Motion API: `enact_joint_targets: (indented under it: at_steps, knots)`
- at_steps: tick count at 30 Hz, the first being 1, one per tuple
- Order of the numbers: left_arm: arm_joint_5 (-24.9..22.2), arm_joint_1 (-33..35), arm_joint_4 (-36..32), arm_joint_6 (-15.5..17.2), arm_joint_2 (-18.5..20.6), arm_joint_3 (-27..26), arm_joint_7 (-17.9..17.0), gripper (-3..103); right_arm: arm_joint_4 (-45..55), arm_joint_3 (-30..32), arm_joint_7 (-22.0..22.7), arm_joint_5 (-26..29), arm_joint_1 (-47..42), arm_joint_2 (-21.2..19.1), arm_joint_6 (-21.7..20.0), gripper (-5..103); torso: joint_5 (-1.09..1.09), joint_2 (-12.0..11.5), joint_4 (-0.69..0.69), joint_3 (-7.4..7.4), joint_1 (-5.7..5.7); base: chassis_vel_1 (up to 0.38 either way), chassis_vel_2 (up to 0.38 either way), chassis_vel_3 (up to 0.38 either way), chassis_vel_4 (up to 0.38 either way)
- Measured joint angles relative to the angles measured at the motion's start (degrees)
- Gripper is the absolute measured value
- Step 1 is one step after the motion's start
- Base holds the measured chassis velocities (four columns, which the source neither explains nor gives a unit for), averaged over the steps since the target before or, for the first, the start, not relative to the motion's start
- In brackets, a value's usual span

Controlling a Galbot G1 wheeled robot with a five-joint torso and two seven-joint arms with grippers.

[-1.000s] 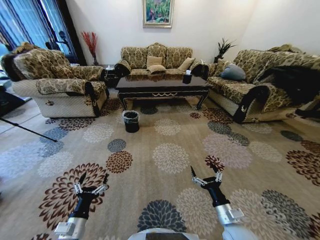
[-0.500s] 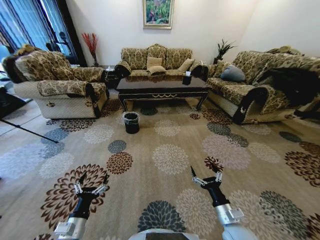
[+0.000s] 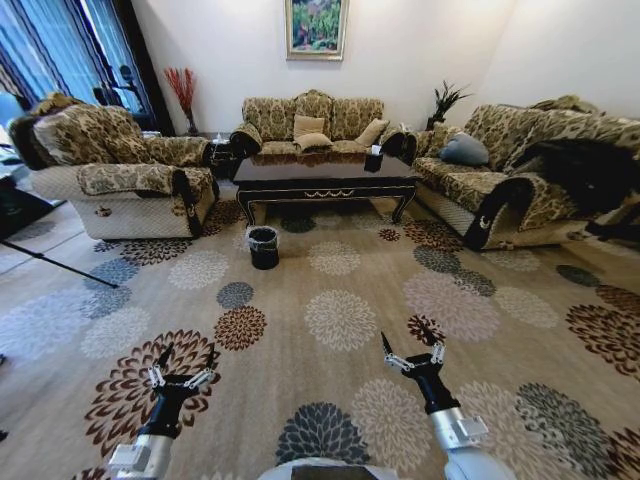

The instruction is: Move to the front of the table and pick up the trash from the floor, then place it into the trash bin.

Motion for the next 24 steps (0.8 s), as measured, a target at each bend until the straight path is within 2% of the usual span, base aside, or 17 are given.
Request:
enact_joint_targets:
  at_steps: [24]
  knots:
    - [0.0,0.0,0.0,0.0,0.0,0.0,0.0,100,0.0,0.0,0.0,0.0,0.0,0.0,0.0,100,0.0,5.58,0.0,3.24,2.33,0.0,0.0,0.0,0.0]
